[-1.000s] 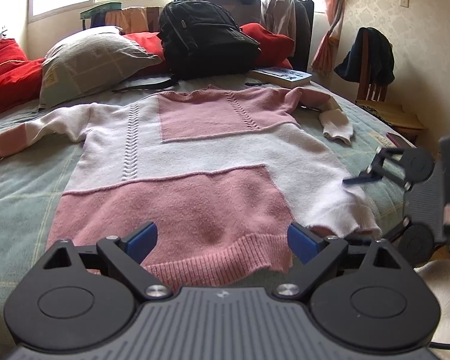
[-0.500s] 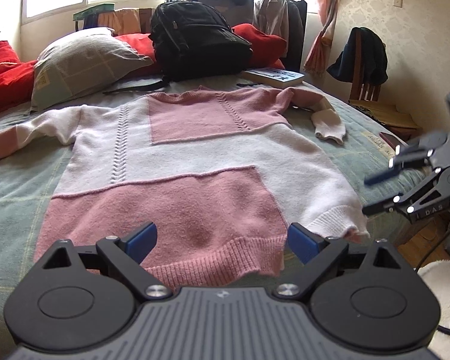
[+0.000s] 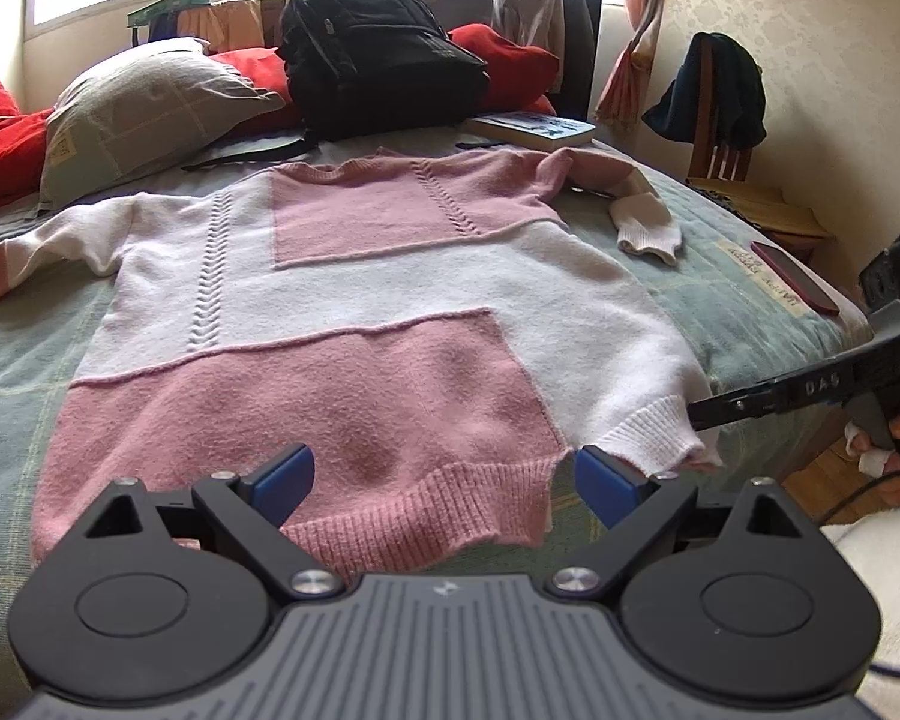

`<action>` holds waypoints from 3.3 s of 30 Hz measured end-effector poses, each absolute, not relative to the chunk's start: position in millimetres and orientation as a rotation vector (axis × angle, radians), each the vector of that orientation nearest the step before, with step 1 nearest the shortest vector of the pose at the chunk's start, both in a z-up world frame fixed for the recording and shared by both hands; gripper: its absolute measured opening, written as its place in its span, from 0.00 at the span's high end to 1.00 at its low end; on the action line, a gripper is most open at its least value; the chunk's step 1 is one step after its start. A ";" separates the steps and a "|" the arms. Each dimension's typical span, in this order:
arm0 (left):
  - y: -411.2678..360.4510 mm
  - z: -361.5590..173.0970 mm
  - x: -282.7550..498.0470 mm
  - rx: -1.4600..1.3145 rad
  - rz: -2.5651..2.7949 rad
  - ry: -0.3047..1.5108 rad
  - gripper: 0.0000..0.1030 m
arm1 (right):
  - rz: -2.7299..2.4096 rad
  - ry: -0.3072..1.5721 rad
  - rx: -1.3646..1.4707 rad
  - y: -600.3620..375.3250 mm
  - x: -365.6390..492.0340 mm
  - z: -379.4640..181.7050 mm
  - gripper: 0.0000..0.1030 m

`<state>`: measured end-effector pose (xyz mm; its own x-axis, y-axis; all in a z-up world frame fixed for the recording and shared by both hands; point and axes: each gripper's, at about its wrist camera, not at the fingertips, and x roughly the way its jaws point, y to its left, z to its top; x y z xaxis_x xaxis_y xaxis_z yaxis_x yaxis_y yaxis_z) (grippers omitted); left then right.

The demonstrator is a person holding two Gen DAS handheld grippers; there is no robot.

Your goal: Fold clothes

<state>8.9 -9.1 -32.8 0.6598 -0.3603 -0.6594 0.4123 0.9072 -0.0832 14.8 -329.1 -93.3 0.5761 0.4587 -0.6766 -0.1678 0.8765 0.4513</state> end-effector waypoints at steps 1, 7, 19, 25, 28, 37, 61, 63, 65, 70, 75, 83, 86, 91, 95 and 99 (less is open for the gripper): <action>-8.9 -33.5 9.4 0.078 -0.436 0.732 0.09 | 0.392 0.896 0.362 -328.4 13.9 -91.6 0.86; -3.5 -33.1 12.1 0.095 -0.426 0.743 0.09 | 0.448 0.932 0.350 -354.8 9.1 -53.3 0.87; 38.5 -34.9 59.5 0.156 -0.234 0.781 0.09 | 0.529 0.777 0.009 -279.4 52.3 -3.3 0.75; 48.4 -69.7 80.5 0.178 -0.246 0.903 0.09 | 0.680 0.788 -0.167 -178.5 94.1 -34.0 0.69; 59.3 -78.1 68.8 0.161 -0.259 0.897 0.02 | 0.700 0.847 -0.212 -160.9 93.2 -51.8 0.64; 71.2 -54.8 54.1 0.181 -0.320 0.889 0.01 | 0.708 0.921 -0.344 -166.8 74.0 -33.5 0.55; 17.5 -43.3 90.9 0.230 -0.342 0.756 0.01 | 0.555 0.827 -0.242 -214.1 95.8 -33.8 0.18; 7.5 -55.0 90.4 0.243 -0.358 0.784 0.01 | 0.532 0.858 -0.216 -228.7 99.6 -44.3 0.18; 3.8 -70.1 84.3 0.254 -0.338 0.827 0.01 | 0.527 0.896 -0.183 -239.3 95.7 -62.2 0.17; 21.9 -82.7 42.2 0.180 -0.277 0.836 0.01 | 0.547 0.930 -0.145 -254.5 57.8 -74.9 0.03; 19.2 -76.8 32.6 0.224 -0.268 0.864 0.01 | 0.593 0.907 -0.180 -257.8 40.0 -57.9 0.03; 21.4 -80.6 58.3 0.184 -0.238 0.879 0.01 | 0.528 0.848 -0.078 -272.4 85.1 -55.5 0.03; 22.3 -82.1 68.0 0.169 -0.227 0.884 0.01 | 0.496 0.920 -0.035 -283.9 80.0 -77.4 0.03; 33.7 -77.2 61.5 0.135 -0.238 0.852 0.01 | 0.516 0.859 0.007 -297.3 85.5 -48.8 0.03; 29.4 -65.2 74.9 0.152 -0.199 0.825 0.01 | 0.485 0.764 0.086 -309.1 143.7 -25.1 0.03; 26.5 -63.4 87.3 0.107 -0.207 0.824 0.01 | 0.466 0.814 0.216 -316.7 211.0 -38.1 0.03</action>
